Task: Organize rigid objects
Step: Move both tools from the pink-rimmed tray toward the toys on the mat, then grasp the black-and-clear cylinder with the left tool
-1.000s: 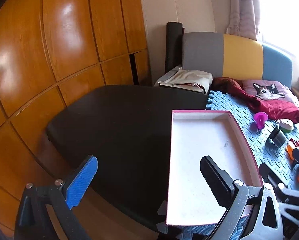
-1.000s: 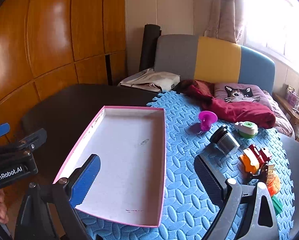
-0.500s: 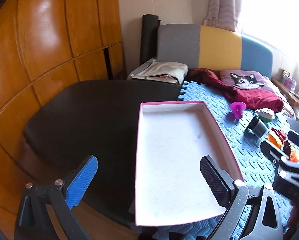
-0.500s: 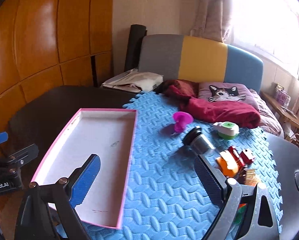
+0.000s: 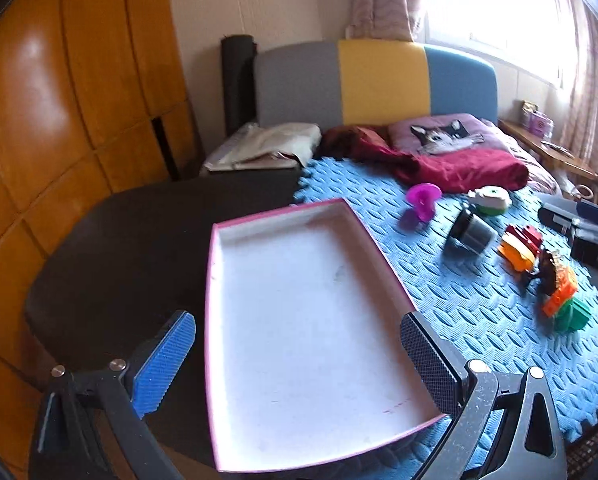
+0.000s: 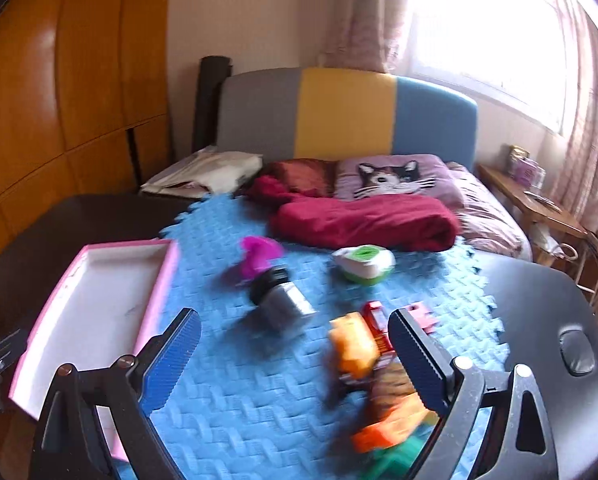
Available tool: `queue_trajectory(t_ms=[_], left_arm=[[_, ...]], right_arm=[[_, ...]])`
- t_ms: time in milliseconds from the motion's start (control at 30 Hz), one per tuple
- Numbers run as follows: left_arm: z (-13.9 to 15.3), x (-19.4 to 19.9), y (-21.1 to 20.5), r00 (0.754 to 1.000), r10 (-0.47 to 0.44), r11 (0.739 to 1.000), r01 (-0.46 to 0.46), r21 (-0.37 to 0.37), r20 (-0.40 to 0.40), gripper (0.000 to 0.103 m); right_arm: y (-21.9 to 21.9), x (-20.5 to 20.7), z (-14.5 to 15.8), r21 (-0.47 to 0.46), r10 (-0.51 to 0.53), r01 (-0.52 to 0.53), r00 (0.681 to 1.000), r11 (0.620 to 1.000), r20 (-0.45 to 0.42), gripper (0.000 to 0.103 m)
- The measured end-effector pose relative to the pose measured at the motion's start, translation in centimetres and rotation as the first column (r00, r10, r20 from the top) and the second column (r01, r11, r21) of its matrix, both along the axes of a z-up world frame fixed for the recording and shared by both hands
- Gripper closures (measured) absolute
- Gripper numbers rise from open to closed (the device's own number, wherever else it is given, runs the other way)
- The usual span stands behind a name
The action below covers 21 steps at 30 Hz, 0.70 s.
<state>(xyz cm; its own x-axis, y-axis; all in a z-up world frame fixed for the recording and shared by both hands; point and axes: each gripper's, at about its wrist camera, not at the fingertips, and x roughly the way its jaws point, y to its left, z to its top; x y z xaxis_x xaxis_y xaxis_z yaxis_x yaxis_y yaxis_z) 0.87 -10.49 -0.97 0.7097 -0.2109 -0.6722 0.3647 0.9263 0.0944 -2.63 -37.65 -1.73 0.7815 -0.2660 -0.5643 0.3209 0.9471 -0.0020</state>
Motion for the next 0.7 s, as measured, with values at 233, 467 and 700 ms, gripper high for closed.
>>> queue_trajectory(t_ms=[233, 467, 700], left_arm=[[-0.8, 1.1, -2.2, 0.996, -0.058, 0.998, 0.056, -0.028, -0.072, 0.000], [-0.4, 2.7, -6.3, 0.982, -0.152, 0.987, 0.145, -0.063, -0.111, 0.000], [-1.1, 5.0, -13.1, 0.959, -0.234, 0.972, 0.224, -0.076, -0.161, 0.000]], right_arm=[[-8.1, -1.0, -1.6, 0.050, -0.136, 0.135, 0.991, 0.990, 0.013, 0.006], [-12.1, -2.1, -2.6, 0.244, -0.211, 0.199, 0.977, 0.949, 0.025, 0.006], [-12.7, -2.3, -2.7, 0.329, -0.202, 0.181, 0.979, 0.927, 0.029, 0.006]])
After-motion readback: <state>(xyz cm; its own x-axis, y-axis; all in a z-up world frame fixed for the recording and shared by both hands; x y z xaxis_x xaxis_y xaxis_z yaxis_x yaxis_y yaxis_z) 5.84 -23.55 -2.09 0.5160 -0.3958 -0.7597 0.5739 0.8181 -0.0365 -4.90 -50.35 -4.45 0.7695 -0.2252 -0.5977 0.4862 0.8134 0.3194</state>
